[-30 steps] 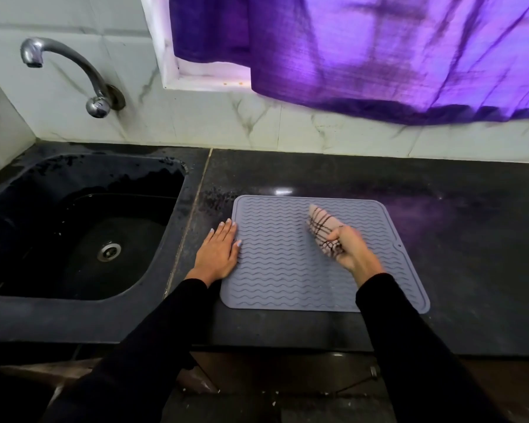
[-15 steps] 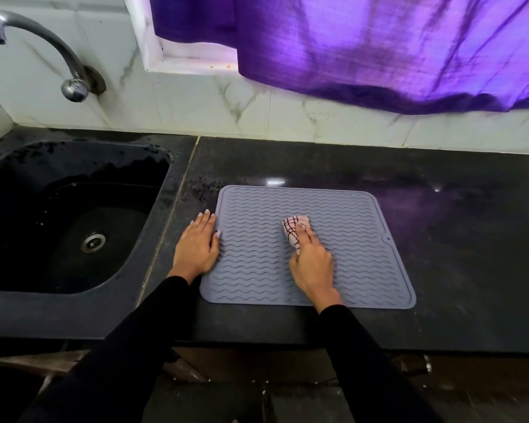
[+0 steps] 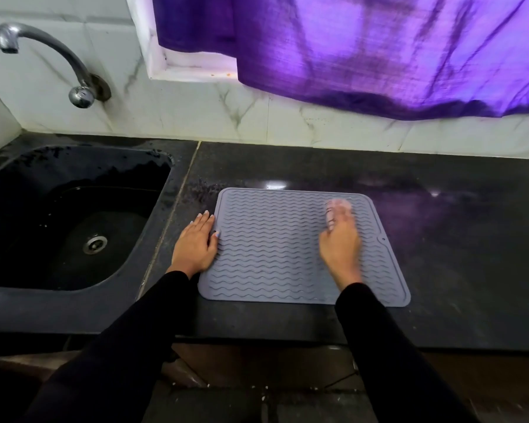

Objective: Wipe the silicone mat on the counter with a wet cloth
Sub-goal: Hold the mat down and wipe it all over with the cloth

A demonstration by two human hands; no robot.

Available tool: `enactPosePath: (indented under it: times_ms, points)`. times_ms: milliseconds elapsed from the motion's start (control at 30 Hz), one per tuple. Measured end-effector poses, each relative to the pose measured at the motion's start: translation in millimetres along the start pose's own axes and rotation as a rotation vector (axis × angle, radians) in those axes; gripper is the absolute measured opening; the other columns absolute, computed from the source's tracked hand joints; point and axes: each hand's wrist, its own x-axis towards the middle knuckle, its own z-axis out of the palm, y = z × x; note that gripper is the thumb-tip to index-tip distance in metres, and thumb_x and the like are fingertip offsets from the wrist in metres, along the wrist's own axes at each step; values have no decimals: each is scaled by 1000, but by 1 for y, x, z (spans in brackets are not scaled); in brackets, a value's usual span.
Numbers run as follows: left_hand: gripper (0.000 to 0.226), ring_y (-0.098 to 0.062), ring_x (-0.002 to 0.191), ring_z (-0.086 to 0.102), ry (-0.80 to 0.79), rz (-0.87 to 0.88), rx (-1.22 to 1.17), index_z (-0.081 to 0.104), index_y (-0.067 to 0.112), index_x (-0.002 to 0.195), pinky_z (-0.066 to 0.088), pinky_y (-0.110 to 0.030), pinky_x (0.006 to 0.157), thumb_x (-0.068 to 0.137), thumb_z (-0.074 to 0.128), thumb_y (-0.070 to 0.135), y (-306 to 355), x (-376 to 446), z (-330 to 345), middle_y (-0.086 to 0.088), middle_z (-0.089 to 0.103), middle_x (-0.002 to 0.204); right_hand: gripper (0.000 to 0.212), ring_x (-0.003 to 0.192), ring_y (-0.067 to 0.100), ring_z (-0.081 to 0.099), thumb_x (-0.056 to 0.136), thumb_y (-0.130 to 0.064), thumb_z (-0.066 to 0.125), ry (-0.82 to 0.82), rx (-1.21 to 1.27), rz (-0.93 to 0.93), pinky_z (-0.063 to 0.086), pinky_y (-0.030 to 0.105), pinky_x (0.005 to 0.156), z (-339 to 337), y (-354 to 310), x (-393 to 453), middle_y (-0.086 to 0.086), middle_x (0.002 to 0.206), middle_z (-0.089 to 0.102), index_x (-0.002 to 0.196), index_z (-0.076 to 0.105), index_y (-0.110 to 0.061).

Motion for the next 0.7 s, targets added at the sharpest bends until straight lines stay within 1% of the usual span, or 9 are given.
enactPosePath:
  times_ms: [67,133,300,433,500,533,567,633,700]
  points:
    - [66,-19,143,19,3,1,2,30,8,143,13,-34,118,88,20,43,-1,1,1,-8,27,152,65,143,29,22,92,-12,49,-157,-319,-161,21,40,118,28,7,-14,14,156,18,149,17,-10]
    - [65,-18,143,18,3,-4,7,29,8,143,13,-34,118,89,20,43,-1,1,2,-8,26,152,66,146,31,8,94,-11,42,-190,-475,-194,9,39,121,45,11,-20,18,157,8,149,8,-5]
    - [64,-19,143,18,6,-10,8,28,8,144,13,-33,118,89,20,42,2,-1,1,-8,25,153,68,145,29,14,92,-18,50,-203,-427,-184,12,36,118,37,7,-11,16,157,15,149,15,-7]
    - [66,-19,143,18,-2,-10,10,27,8,144,12,-33,118,88,16,43,3,-2,1,-8,24,153,50,129,26,46,91,-16,52,-274,-78,-72,34,37,108,7,10,2,6,147,42,140,44,-16]
    - [70,-20,143,17,-5,-11,8,27,8,144,11,-33,118,87,13,45,3,-3,0,-8,23,153,41,86,22,67,88,-12,52,-354,324,189,52,28,74,-9,12,22,8,114,68,128,58,-15]
    - [73,-20,143,17,-8,-10,4,27,8,144,11,-33,118,85,10,48,3,-3,-1,-9,23,153,47,56,17,62,80,-4,47,-435,563,336,47,20,51,-15,12,33,7,89,72,124,61,-12]
    - [78,-20,143,17,-9,-4,1,27,8,144,11,-33,118,83,5,51,4,-3,-2,-9,23,153,57,40,12,53,71,2,42,-448,787,478,38,14,39,-16,12,43,4,73,72,124,60,-9]
    - [85,-20,143,17,-11,0,1,27,8,144,11,-33,118,78,0,54,3,-3,-2,-9,23,153,48,36,12,51,76,-4,47,-258,969,627,37,14,38,-10,-1,50,3,63,69,120,63,-9]
    - [86,-20,143,17,-8,3,0,27,8,144,11,-33,118,77,-1,55,2,-3,-2,-9,23,153,32,65,14,64,85,-33,61,-73,742,442,48,22,57,-1,-24,34,3,89,74,114,68,-22]
